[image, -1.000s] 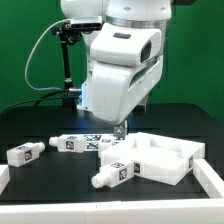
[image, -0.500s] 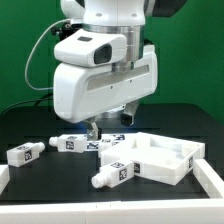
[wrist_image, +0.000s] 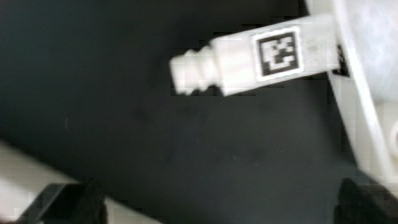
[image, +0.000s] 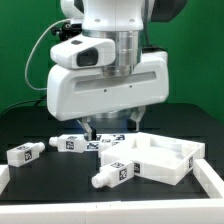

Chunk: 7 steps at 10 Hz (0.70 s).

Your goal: Assemble one leg

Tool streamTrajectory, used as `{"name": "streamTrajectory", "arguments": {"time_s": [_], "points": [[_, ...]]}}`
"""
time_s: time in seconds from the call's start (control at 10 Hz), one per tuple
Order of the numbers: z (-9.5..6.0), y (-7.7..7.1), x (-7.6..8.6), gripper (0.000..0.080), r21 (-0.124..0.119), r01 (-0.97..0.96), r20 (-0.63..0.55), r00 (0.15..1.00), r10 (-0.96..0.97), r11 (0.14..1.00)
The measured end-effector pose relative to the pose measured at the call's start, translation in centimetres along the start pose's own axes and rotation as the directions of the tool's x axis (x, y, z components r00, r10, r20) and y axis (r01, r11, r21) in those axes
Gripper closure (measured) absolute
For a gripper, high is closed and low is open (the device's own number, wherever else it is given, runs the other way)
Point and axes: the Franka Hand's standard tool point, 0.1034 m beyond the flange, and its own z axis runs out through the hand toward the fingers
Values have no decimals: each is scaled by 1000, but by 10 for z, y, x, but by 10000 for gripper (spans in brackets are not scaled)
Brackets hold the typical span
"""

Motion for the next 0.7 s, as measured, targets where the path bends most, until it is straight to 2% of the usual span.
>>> {"name": "streamTrajectory", "arguments": {"time_s": [0.1, 0.2, 0.5, 0.6, 0.7], "points": [[5, -10, -1, 150, 26, -149, 1, 989, 149, 988], [7, -11, 0, 150, 66, -228, -3, 974, 229, 971], [7, -15, 1, 150, 79, -397, 12, 918, 397, 915], [11, -15, 0, 150, 92, -478, 21, 878, 478, 873], [24, -9, -6, 150, 100, -609, 37, 793, 609, 787]]}}
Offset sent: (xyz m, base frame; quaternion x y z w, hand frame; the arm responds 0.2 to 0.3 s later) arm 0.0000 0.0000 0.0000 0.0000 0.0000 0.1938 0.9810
